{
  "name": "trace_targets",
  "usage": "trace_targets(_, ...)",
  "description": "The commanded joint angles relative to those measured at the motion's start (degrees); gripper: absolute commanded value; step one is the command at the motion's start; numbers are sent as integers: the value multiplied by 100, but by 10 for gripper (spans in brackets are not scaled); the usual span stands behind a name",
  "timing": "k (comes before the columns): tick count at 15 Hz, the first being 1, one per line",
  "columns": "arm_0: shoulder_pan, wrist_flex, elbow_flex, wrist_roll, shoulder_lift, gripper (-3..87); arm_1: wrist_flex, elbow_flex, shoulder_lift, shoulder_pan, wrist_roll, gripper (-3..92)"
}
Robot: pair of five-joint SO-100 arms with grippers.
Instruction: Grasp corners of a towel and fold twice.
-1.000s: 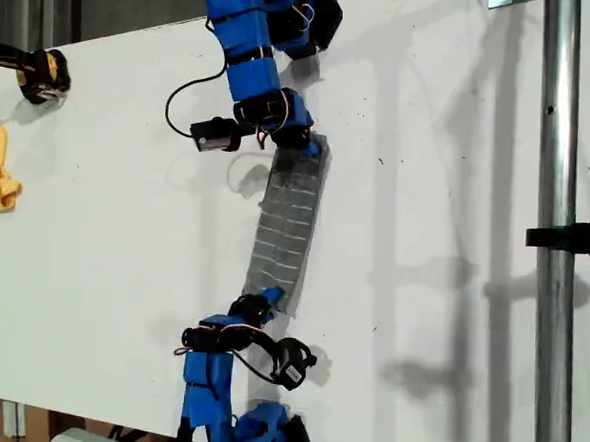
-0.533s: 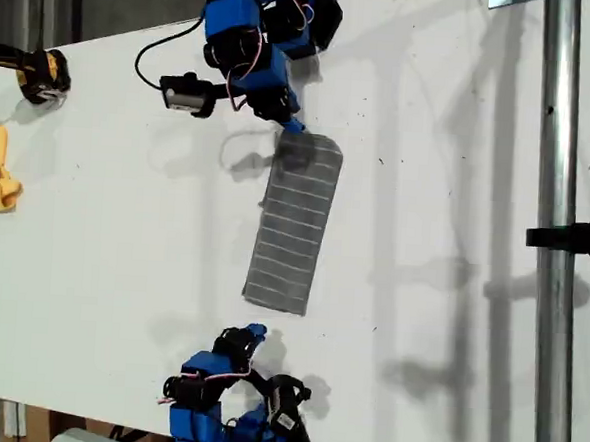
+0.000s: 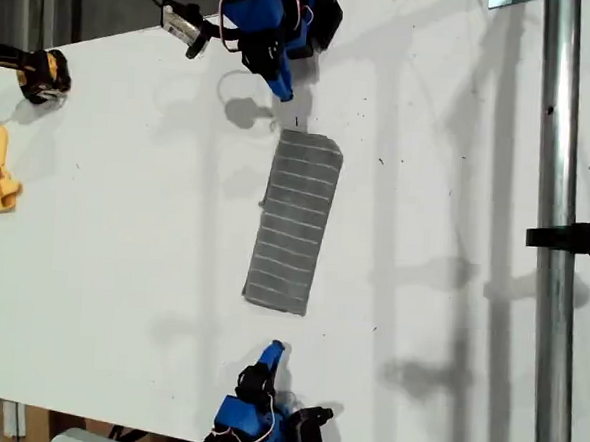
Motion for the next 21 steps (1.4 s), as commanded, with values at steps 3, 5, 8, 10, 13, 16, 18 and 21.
trace_targets(3, 220, 0, 316, -185, 334, -10, -527, -650, -2153, -1011, 589, 242)
trace_targets(5, 202, 26, 334, -114, 334, -10, -1758, -870, -3744, -1178, 606, 475)
trace_targets(8, 229, 79, 316, -97, 334, -12, -2109, -729, -4860, -782, 984, 422)
trace_targets(10, 264, 105, 281, -114, 334, -12, -2030, -686, -5010, -396, 993, 423)
trace_targets(13, 378, 237, 185, -193, 334, -12, -2206, -598, -5344, -53, 782, 413)
trace_targets(16, 483, 281, 149, -264, 334, -12, -2944, -1564, -7726, 18, 396, 421)
trace_targets(18, 571, 308, 167, -325, 334, -12, -2487, -2628, -8798, 114, 79, 421)
trace_targets(21, 668, 334, 158, -378, 334, -12, -2426, -2742, -8842, 114, 97, 168)
